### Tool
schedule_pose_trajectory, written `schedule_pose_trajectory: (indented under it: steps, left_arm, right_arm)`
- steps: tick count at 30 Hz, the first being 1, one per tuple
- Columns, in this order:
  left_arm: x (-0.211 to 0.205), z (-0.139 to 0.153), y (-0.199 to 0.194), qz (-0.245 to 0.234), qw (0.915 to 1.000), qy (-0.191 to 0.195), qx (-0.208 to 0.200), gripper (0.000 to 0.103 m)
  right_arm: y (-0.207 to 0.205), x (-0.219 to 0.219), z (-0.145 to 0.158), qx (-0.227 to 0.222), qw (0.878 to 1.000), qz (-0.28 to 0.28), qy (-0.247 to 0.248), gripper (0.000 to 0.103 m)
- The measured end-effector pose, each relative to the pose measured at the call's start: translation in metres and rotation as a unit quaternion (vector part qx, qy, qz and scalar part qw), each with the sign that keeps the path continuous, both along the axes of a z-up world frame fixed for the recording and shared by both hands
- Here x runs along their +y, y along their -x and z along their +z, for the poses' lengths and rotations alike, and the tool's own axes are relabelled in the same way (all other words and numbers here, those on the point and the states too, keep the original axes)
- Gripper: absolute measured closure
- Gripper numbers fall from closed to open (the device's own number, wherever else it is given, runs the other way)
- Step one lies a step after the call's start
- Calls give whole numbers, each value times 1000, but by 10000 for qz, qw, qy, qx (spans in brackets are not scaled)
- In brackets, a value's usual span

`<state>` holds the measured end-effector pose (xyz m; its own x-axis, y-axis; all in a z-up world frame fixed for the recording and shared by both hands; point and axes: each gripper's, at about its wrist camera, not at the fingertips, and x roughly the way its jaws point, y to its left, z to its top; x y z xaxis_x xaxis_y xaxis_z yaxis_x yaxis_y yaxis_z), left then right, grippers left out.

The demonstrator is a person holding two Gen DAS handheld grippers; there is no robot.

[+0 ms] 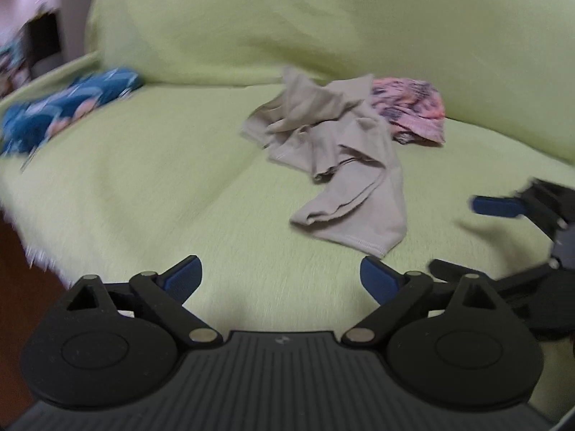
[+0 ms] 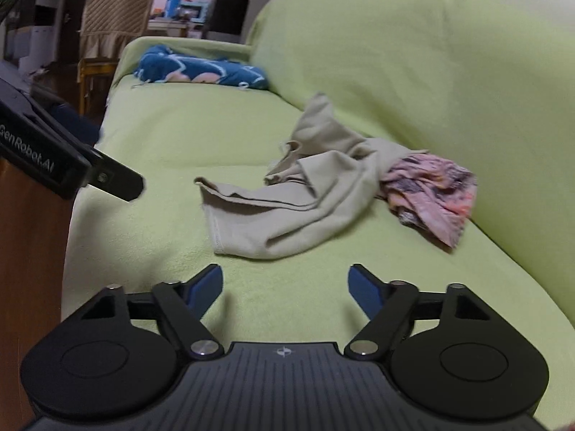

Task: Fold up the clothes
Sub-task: 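Grasp the beige top's hem with the left gripper while the right gripper approaches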

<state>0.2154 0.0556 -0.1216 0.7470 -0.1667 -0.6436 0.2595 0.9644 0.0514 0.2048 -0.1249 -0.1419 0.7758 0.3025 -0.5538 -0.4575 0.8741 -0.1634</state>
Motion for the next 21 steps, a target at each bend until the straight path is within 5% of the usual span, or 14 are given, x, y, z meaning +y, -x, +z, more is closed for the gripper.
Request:
schedule_pose_trajectory:
  steps: [4, 11, 13, 15, 18, 21]
  left_arm:
    - [-17, -12, -21, -605, 9979, -209, -92, 29]
    - [-24, -34, -69, -1055, 9931, -485, -140, 40]
    - [-19, -39, -83, -1078, 9940, -190, 69, 86]
    - [-10, -38, -94, -954, 9948, 288, 221, 100]
    - [2, -31, -94, -776, 9939, 700, 343, 103]
    - [5, -9, -61, -1200, 9855, 1196, 79, 103]
  right_arm:
    - [-17, -15, -4, 221, 9988, -222, -376, 31]
    - [-29, -49, -2, 549, 9918, -666, -938, 33]
    - [-27, -54, -1, 593, 9901, -715, -1055, 33]
    - [-24, -55, -1, 625, 9889, -744, -1127, 33]
    - [-19, -57, 0, 628, 9882, -788, -1152, 33]
    - [-15, -68, 4, 664, 9856, -846, -1304, 33]
